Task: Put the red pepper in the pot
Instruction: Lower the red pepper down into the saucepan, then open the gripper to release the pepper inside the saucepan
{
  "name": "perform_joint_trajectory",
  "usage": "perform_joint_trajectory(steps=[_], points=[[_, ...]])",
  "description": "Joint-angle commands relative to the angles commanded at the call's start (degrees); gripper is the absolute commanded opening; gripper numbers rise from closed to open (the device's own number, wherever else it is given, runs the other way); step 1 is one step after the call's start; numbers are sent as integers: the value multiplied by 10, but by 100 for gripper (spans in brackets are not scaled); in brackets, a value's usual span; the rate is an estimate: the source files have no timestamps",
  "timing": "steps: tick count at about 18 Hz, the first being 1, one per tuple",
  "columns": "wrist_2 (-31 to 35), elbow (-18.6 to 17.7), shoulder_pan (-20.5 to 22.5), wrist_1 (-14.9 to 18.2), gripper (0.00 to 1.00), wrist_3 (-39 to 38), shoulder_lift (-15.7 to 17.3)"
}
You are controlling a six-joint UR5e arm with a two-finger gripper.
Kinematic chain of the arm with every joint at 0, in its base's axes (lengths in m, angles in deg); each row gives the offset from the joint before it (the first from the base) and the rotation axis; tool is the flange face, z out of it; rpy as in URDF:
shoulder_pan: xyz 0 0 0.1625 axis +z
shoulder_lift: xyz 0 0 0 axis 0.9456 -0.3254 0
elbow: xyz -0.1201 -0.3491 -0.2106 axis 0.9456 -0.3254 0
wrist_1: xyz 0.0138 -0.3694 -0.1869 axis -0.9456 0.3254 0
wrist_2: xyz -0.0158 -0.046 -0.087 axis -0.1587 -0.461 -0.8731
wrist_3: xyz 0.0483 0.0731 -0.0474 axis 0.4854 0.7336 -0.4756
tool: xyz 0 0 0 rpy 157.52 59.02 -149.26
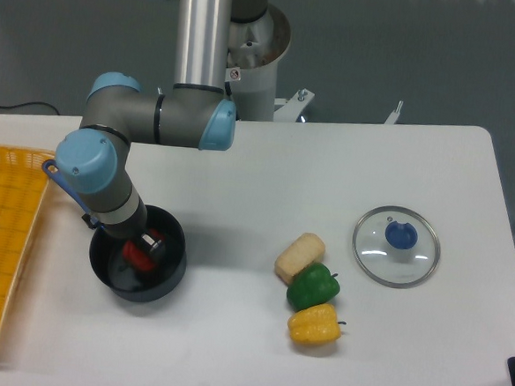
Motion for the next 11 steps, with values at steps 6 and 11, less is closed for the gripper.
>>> perform_joint_trajectory(steps=[6,11], points=[[13,-1,-2,-1,30,-5,-8],[14,-1,-5,-1,30,-6,-13]])
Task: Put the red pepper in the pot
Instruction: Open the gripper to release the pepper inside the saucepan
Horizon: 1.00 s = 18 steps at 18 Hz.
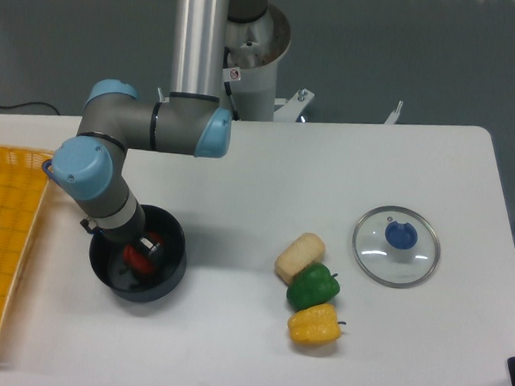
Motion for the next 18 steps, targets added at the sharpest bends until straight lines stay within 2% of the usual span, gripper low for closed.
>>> perform_joint_trajectory(steps=[2,6,16,18], points=[[0,0,0,-1,31,-2,0],[0,-1,-1,-1,39,-2,-1],[12,-1,-3,-1,73,-3,-3],[16,0,-5,-3,73,-4,-3]])
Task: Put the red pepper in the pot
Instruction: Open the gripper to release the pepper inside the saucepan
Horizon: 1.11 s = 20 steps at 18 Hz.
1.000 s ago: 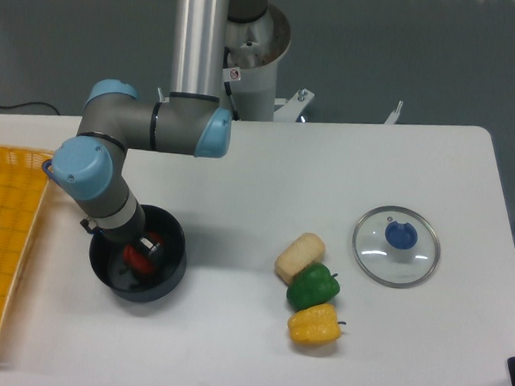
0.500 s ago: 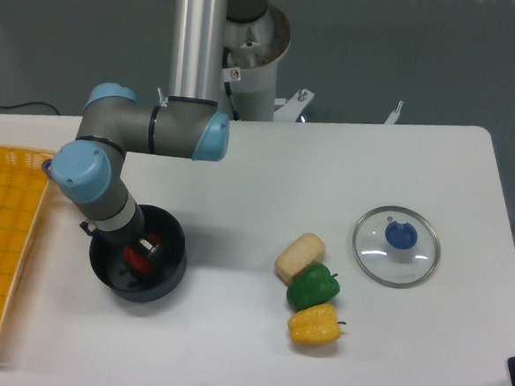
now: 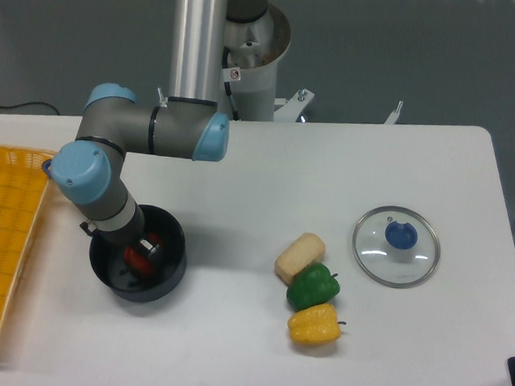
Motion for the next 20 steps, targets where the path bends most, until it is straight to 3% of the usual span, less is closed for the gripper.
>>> perform_joint_trajectory(steps=[4,20], points=[[1,-1,0,0,80,0,0],[0,-3,-1,1,80,-1,18]])
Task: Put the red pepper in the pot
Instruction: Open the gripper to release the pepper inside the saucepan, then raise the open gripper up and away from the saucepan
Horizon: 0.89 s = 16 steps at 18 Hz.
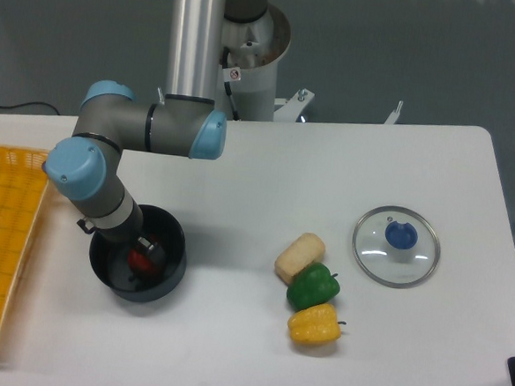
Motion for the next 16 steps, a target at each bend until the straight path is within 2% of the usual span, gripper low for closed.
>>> perform_joint_trajectory(steps=[16], points=[[-4,-3,2,5,83,2,62]])
